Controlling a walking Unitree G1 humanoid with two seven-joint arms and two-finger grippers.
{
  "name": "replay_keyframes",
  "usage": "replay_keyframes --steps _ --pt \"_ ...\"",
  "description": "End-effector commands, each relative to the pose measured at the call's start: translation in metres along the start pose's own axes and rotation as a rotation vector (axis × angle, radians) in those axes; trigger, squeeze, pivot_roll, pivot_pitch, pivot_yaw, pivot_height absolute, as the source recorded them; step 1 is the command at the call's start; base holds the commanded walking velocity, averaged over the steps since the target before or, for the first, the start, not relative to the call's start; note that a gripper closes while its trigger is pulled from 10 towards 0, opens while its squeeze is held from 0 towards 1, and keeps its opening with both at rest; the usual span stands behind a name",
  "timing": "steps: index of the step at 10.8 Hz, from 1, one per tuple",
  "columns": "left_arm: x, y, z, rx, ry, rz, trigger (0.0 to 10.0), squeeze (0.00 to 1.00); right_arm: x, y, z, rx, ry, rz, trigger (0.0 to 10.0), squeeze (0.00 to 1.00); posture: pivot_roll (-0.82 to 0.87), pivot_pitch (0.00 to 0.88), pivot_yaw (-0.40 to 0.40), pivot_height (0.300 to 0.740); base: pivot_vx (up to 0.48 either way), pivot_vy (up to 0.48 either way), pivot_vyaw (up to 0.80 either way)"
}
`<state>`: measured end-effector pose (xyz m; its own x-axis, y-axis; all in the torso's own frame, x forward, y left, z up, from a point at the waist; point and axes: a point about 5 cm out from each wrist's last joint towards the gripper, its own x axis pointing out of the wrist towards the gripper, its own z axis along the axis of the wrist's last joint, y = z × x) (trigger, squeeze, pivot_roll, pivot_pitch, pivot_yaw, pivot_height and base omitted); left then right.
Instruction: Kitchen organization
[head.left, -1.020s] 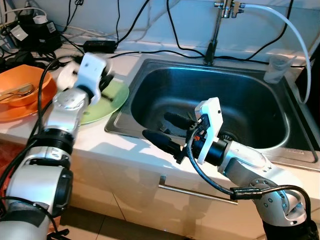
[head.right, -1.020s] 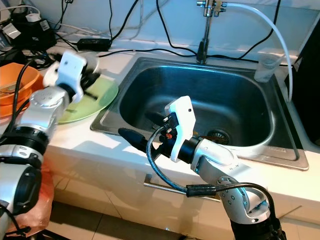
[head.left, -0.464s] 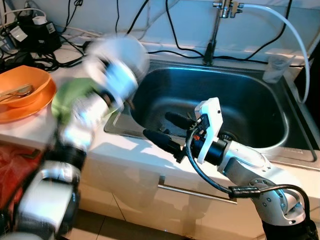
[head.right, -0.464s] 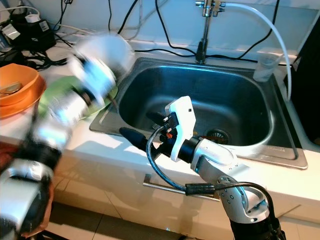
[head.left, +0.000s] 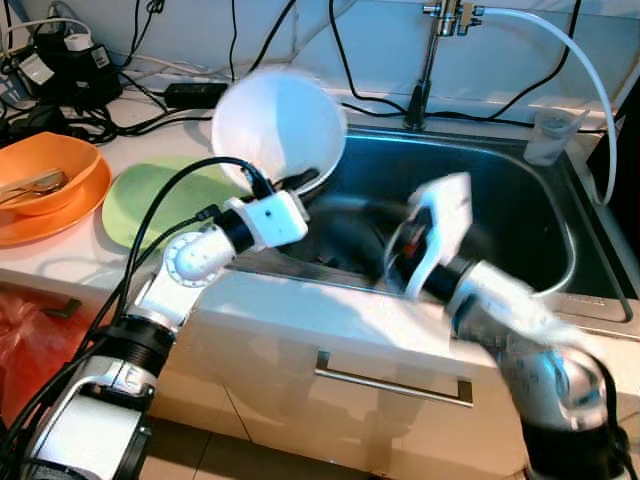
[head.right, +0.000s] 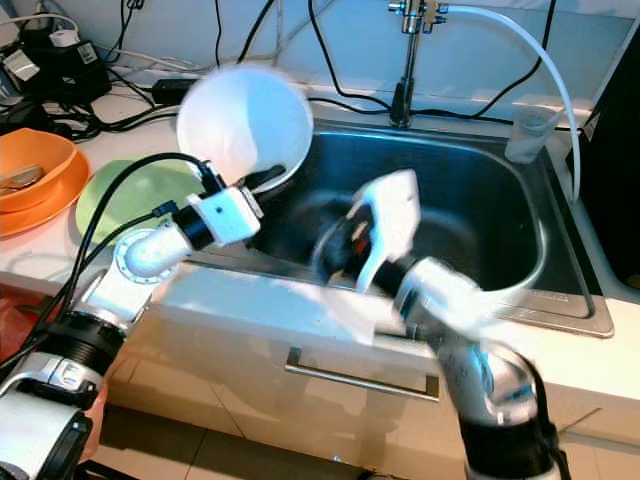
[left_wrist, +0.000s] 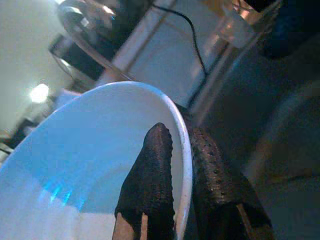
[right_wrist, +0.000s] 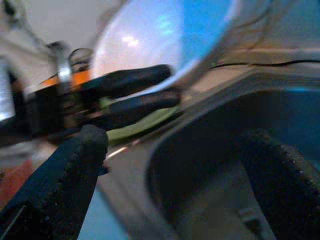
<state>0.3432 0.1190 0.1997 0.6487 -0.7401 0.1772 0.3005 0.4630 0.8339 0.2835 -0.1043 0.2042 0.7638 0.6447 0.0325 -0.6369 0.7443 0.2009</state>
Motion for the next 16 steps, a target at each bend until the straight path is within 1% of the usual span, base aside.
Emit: replay_keyframes --steps 1,2,4,5,6,7,8,9,10,14,15,16 --pt "0.003 0.004 0.009 0.050 -0.052 0.031 0.0 0.00 0.001 -0.005 0.005 -0.001 -0.025 -0.028 10.0 0.00 -0.02 0.000 0.039 0.740 0.000 0.000 0.00" --pt "0.005 -0.005 0.013 0.054 -0.075 0.033 0.0 0.00 0.001 -0.012 0.014 -0.014 -0.051 -0.051 10.0 0.00 -0.03 0.000 0.035 0.740 0.000 0.000 0.00" --pt "0.010 -0.013 0.016 0.053 -0.091 0.050 0.0 0.00 0.002 -0.023 0.024 -0.034 -0.076 -0.080 10.0 0.00 -0.03 0.000 0.024 0.740 0.000 0.000 0.00" --pt "0.011 -0.014 0.017 0.055 -0.095 0.055 0.0 0.00 0.002 -0.024 0.026 -0.039 -0.079 -0.083 10.0 0.00 -0.03 0.000 0.024 0.740 0.000 0.000 0.00" --pt "0.015 -0.020 0.019 0.059 -0.104 0.051 0.0 0.00 0.003 -0.031 0.034 -0.053 -0.096 -0.094 10.0 0.00 -0.03 0.000 0.016 0.740 0.000 0.000 0.00" --pt "0.016 -0.022 0.020 0.062 -0.108 0.046 0.0 0.00 0.003 -0.034 0.037 -0.058 -0.101 -0.099 10.0 0.00 -0.03 0.000 0.016 0.740 0.000 0.000 0.00" --pt "0.021 -0.022 0.023 0.061 -0.117 0.070 0.0 0.00 0.003 -0.044 0.047 -0.083 -0.117 -0.137 10.0 0.00 -0.04 0.000 0.009 0.740 0.000 0.000 0.00" --pt "0.022 -0.021 0.024 0.060 -0.118 0.080 0.0 0.00 0.003 -0.047 0.049 -0.090 -0.120 -0.152 10.0 0.00 -0.04 0.000 0.006 0.740 0.000 0.000 0.00" --pt "0.023 -0.022 0.025 0.056 -0.116 0.095 0.0 0.00 0.003 -0.053 0.050 -0.100 -0.119 -0.193 10.0 1.00 -0.04 0.000 0.005 0.740 0.000 0.000 0.00" --pt "0.024 -0.023 0.026 0.061 -0.122 0.104 0.0 0.00 0.002 -0.064 0.054 -0.107 -0.125 -0.230 10.0 1.00 -0.04 0.000 0.005 0.740 0.000 0.000 0.00" --pt "0.025 -0.025 0.026 0.060 -0.122 0.100 0.0 0.00 0.002 -0.066 0.056 -0.107 -0.129 -0.223 10.0 1.00 -0.04 0.000 0.001 0.740 0.000 0.000 0.00" --pt "0.027 -0.030 0.027 0.062 -0.125 0.084 0.0 0.00 0.003 -0.066 0.059 -0.110 -0.132 -0.208 10.0 1.00 -0.04 0.000 0.000 0.740 0.000 0.000 0.00"
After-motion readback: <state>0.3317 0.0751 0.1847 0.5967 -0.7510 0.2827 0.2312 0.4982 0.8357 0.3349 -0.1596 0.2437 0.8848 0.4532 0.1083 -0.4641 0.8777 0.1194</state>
